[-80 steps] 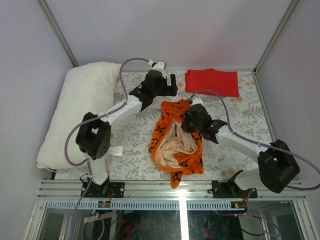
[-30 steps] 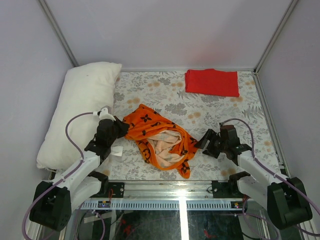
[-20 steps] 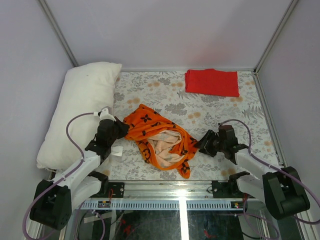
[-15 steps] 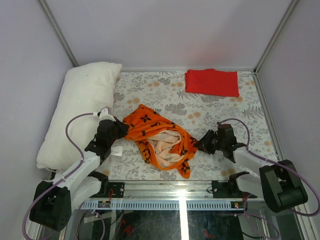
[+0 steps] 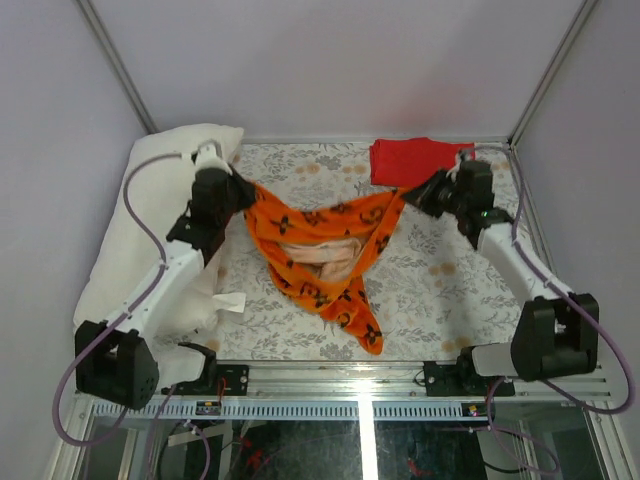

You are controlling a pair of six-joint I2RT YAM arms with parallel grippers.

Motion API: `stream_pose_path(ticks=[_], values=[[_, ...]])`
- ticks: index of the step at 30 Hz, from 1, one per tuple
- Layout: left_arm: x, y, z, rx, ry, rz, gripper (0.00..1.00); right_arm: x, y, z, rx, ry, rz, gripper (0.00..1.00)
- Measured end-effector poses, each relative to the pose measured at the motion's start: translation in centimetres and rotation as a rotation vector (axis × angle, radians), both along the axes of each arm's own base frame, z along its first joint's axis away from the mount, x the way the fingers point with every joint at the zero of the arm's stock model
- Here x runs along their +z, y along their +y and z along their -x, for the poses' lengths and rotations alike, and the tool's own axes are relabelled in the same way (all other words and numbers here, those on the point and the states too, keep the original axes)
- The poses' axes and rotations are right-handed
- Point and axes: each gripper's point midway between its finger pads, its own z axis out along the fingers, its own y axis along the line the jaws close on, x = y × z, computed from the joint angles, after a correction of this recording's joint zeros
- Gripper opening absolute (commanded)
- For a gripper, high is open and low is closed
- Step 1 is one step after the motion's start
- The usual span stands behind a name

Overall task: Remove the pillowcase from the pillow
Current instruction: Fold the pillowcase.

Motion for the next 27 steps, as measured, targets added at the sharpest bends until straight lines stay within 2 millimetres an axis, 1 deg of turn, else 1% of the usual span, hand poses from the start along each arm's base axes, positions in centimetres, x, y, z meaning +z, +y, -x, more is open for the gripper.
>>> stream_pose_path(ticks=[1,2,3,5,6,7,8,9,10,12,14,15,16,21,22,23,24,26,27], values=[[3.4,0.0,-2.0,0.007,-0.048,0.001,0.00,2.4,-0.9,-2.5,-0.026,-0.044,-0.008,0.00],[6.0,0.1,-3.2,0.014,-0.096,0.005,0.00,4.8,-1.9,-4.6,-0.047,-0.083,-0.017,0.00],[9.8,0.5,-4.3,0.027,-0.159,0.013,0.00,7.6,-3.1,-6.8,-0.069,-0.130,-0.026,0.00],[15.8,1.1,-4.6,0.041,-0.270,0.032,0.00,12.8,-4.8,-9.6,-0.105,-0.223,-0.029,0.00],[19.0,1.4,-4.3,0.045,-0.334,0.040,0.00,15.9,-5.6,-10.5,-0.121,-0.283,-0.028,0.00],[21.8,1.7,-3.7,0.047,-0.391,0.048,0.00,18.5,-6.0,-10.8,-0.128,-0.334,-0.028,0.00],[25.4,2.0,-2.7,0.046,-0.465,0.054,0.00,21.7,-6.3,-10.6,-0.131,-0.401,-0.028,0.00],[28.3,2.2,-1.5,0.039,-0.527,0.057,0.00,24.7,-6.2,-10.1,-0.125,-0.466,-0.027,0.00],[30.6,2.2,-0.4,0.027,-0.578,0.055,0.00,27.7,-6.1,-9.1,-0.116,-0.532,-0.025,0.00],[35.6,2.3,2.7,-0.017,-0.690,0.043,0.00,32.8,-5.9,-6.4,-0.093,-0.643,-0.014,0.00],[39.0,2.4,5.9,-0.056,-0.785,0.024,0.00,36.8,-5.9,-3.0,-0.080,-0.740,0.006,0.00],[40.2,2.4,7.6,-0.075,-0.826,0.015,0.00,38.1,-6.0,-1.4,-0.078,-0.779,0.016,0.00],[41.1,2.6,9.4,-0.090,-0.857,0.008,0.00,39.5,-6.0,0.7,-0.077,-0.822,0.028,0.00],[43.6,3.4,16.5,-0.123,-0.948,0.009,0.00,45.4,-6.7,11.8,-0.112,-1.017,0.092,0.00],[44.4,3.6,17.6,-0.125,-0.965,0.011,0.00,46.6,-6.8,13.5,-0.119,-1.056,0.100,0.00],[45.5,3.8,18.9,-0.128,-0.982,0.014,0.00,48.4,-6.8,16.2,-0.124,-1.114,0.109,0.00],[47.0,4.0,20.3,-0.131,-1.010,0.018,0.00,49.7,-6.9,18.1,-0.129,-1.161,0.114,0.00],[49.6,4.3,22.7,-0.140,-1.068,0.025,0.00,52.8,-6.9,22.5,-0.139,-1.278,0.122,0.00],[50.5,4.4,23.7,-0.144,-1.093,0.027,0.00,54.0,-6.9,24.4,-0.143,-1.329,0.123,0.00]])
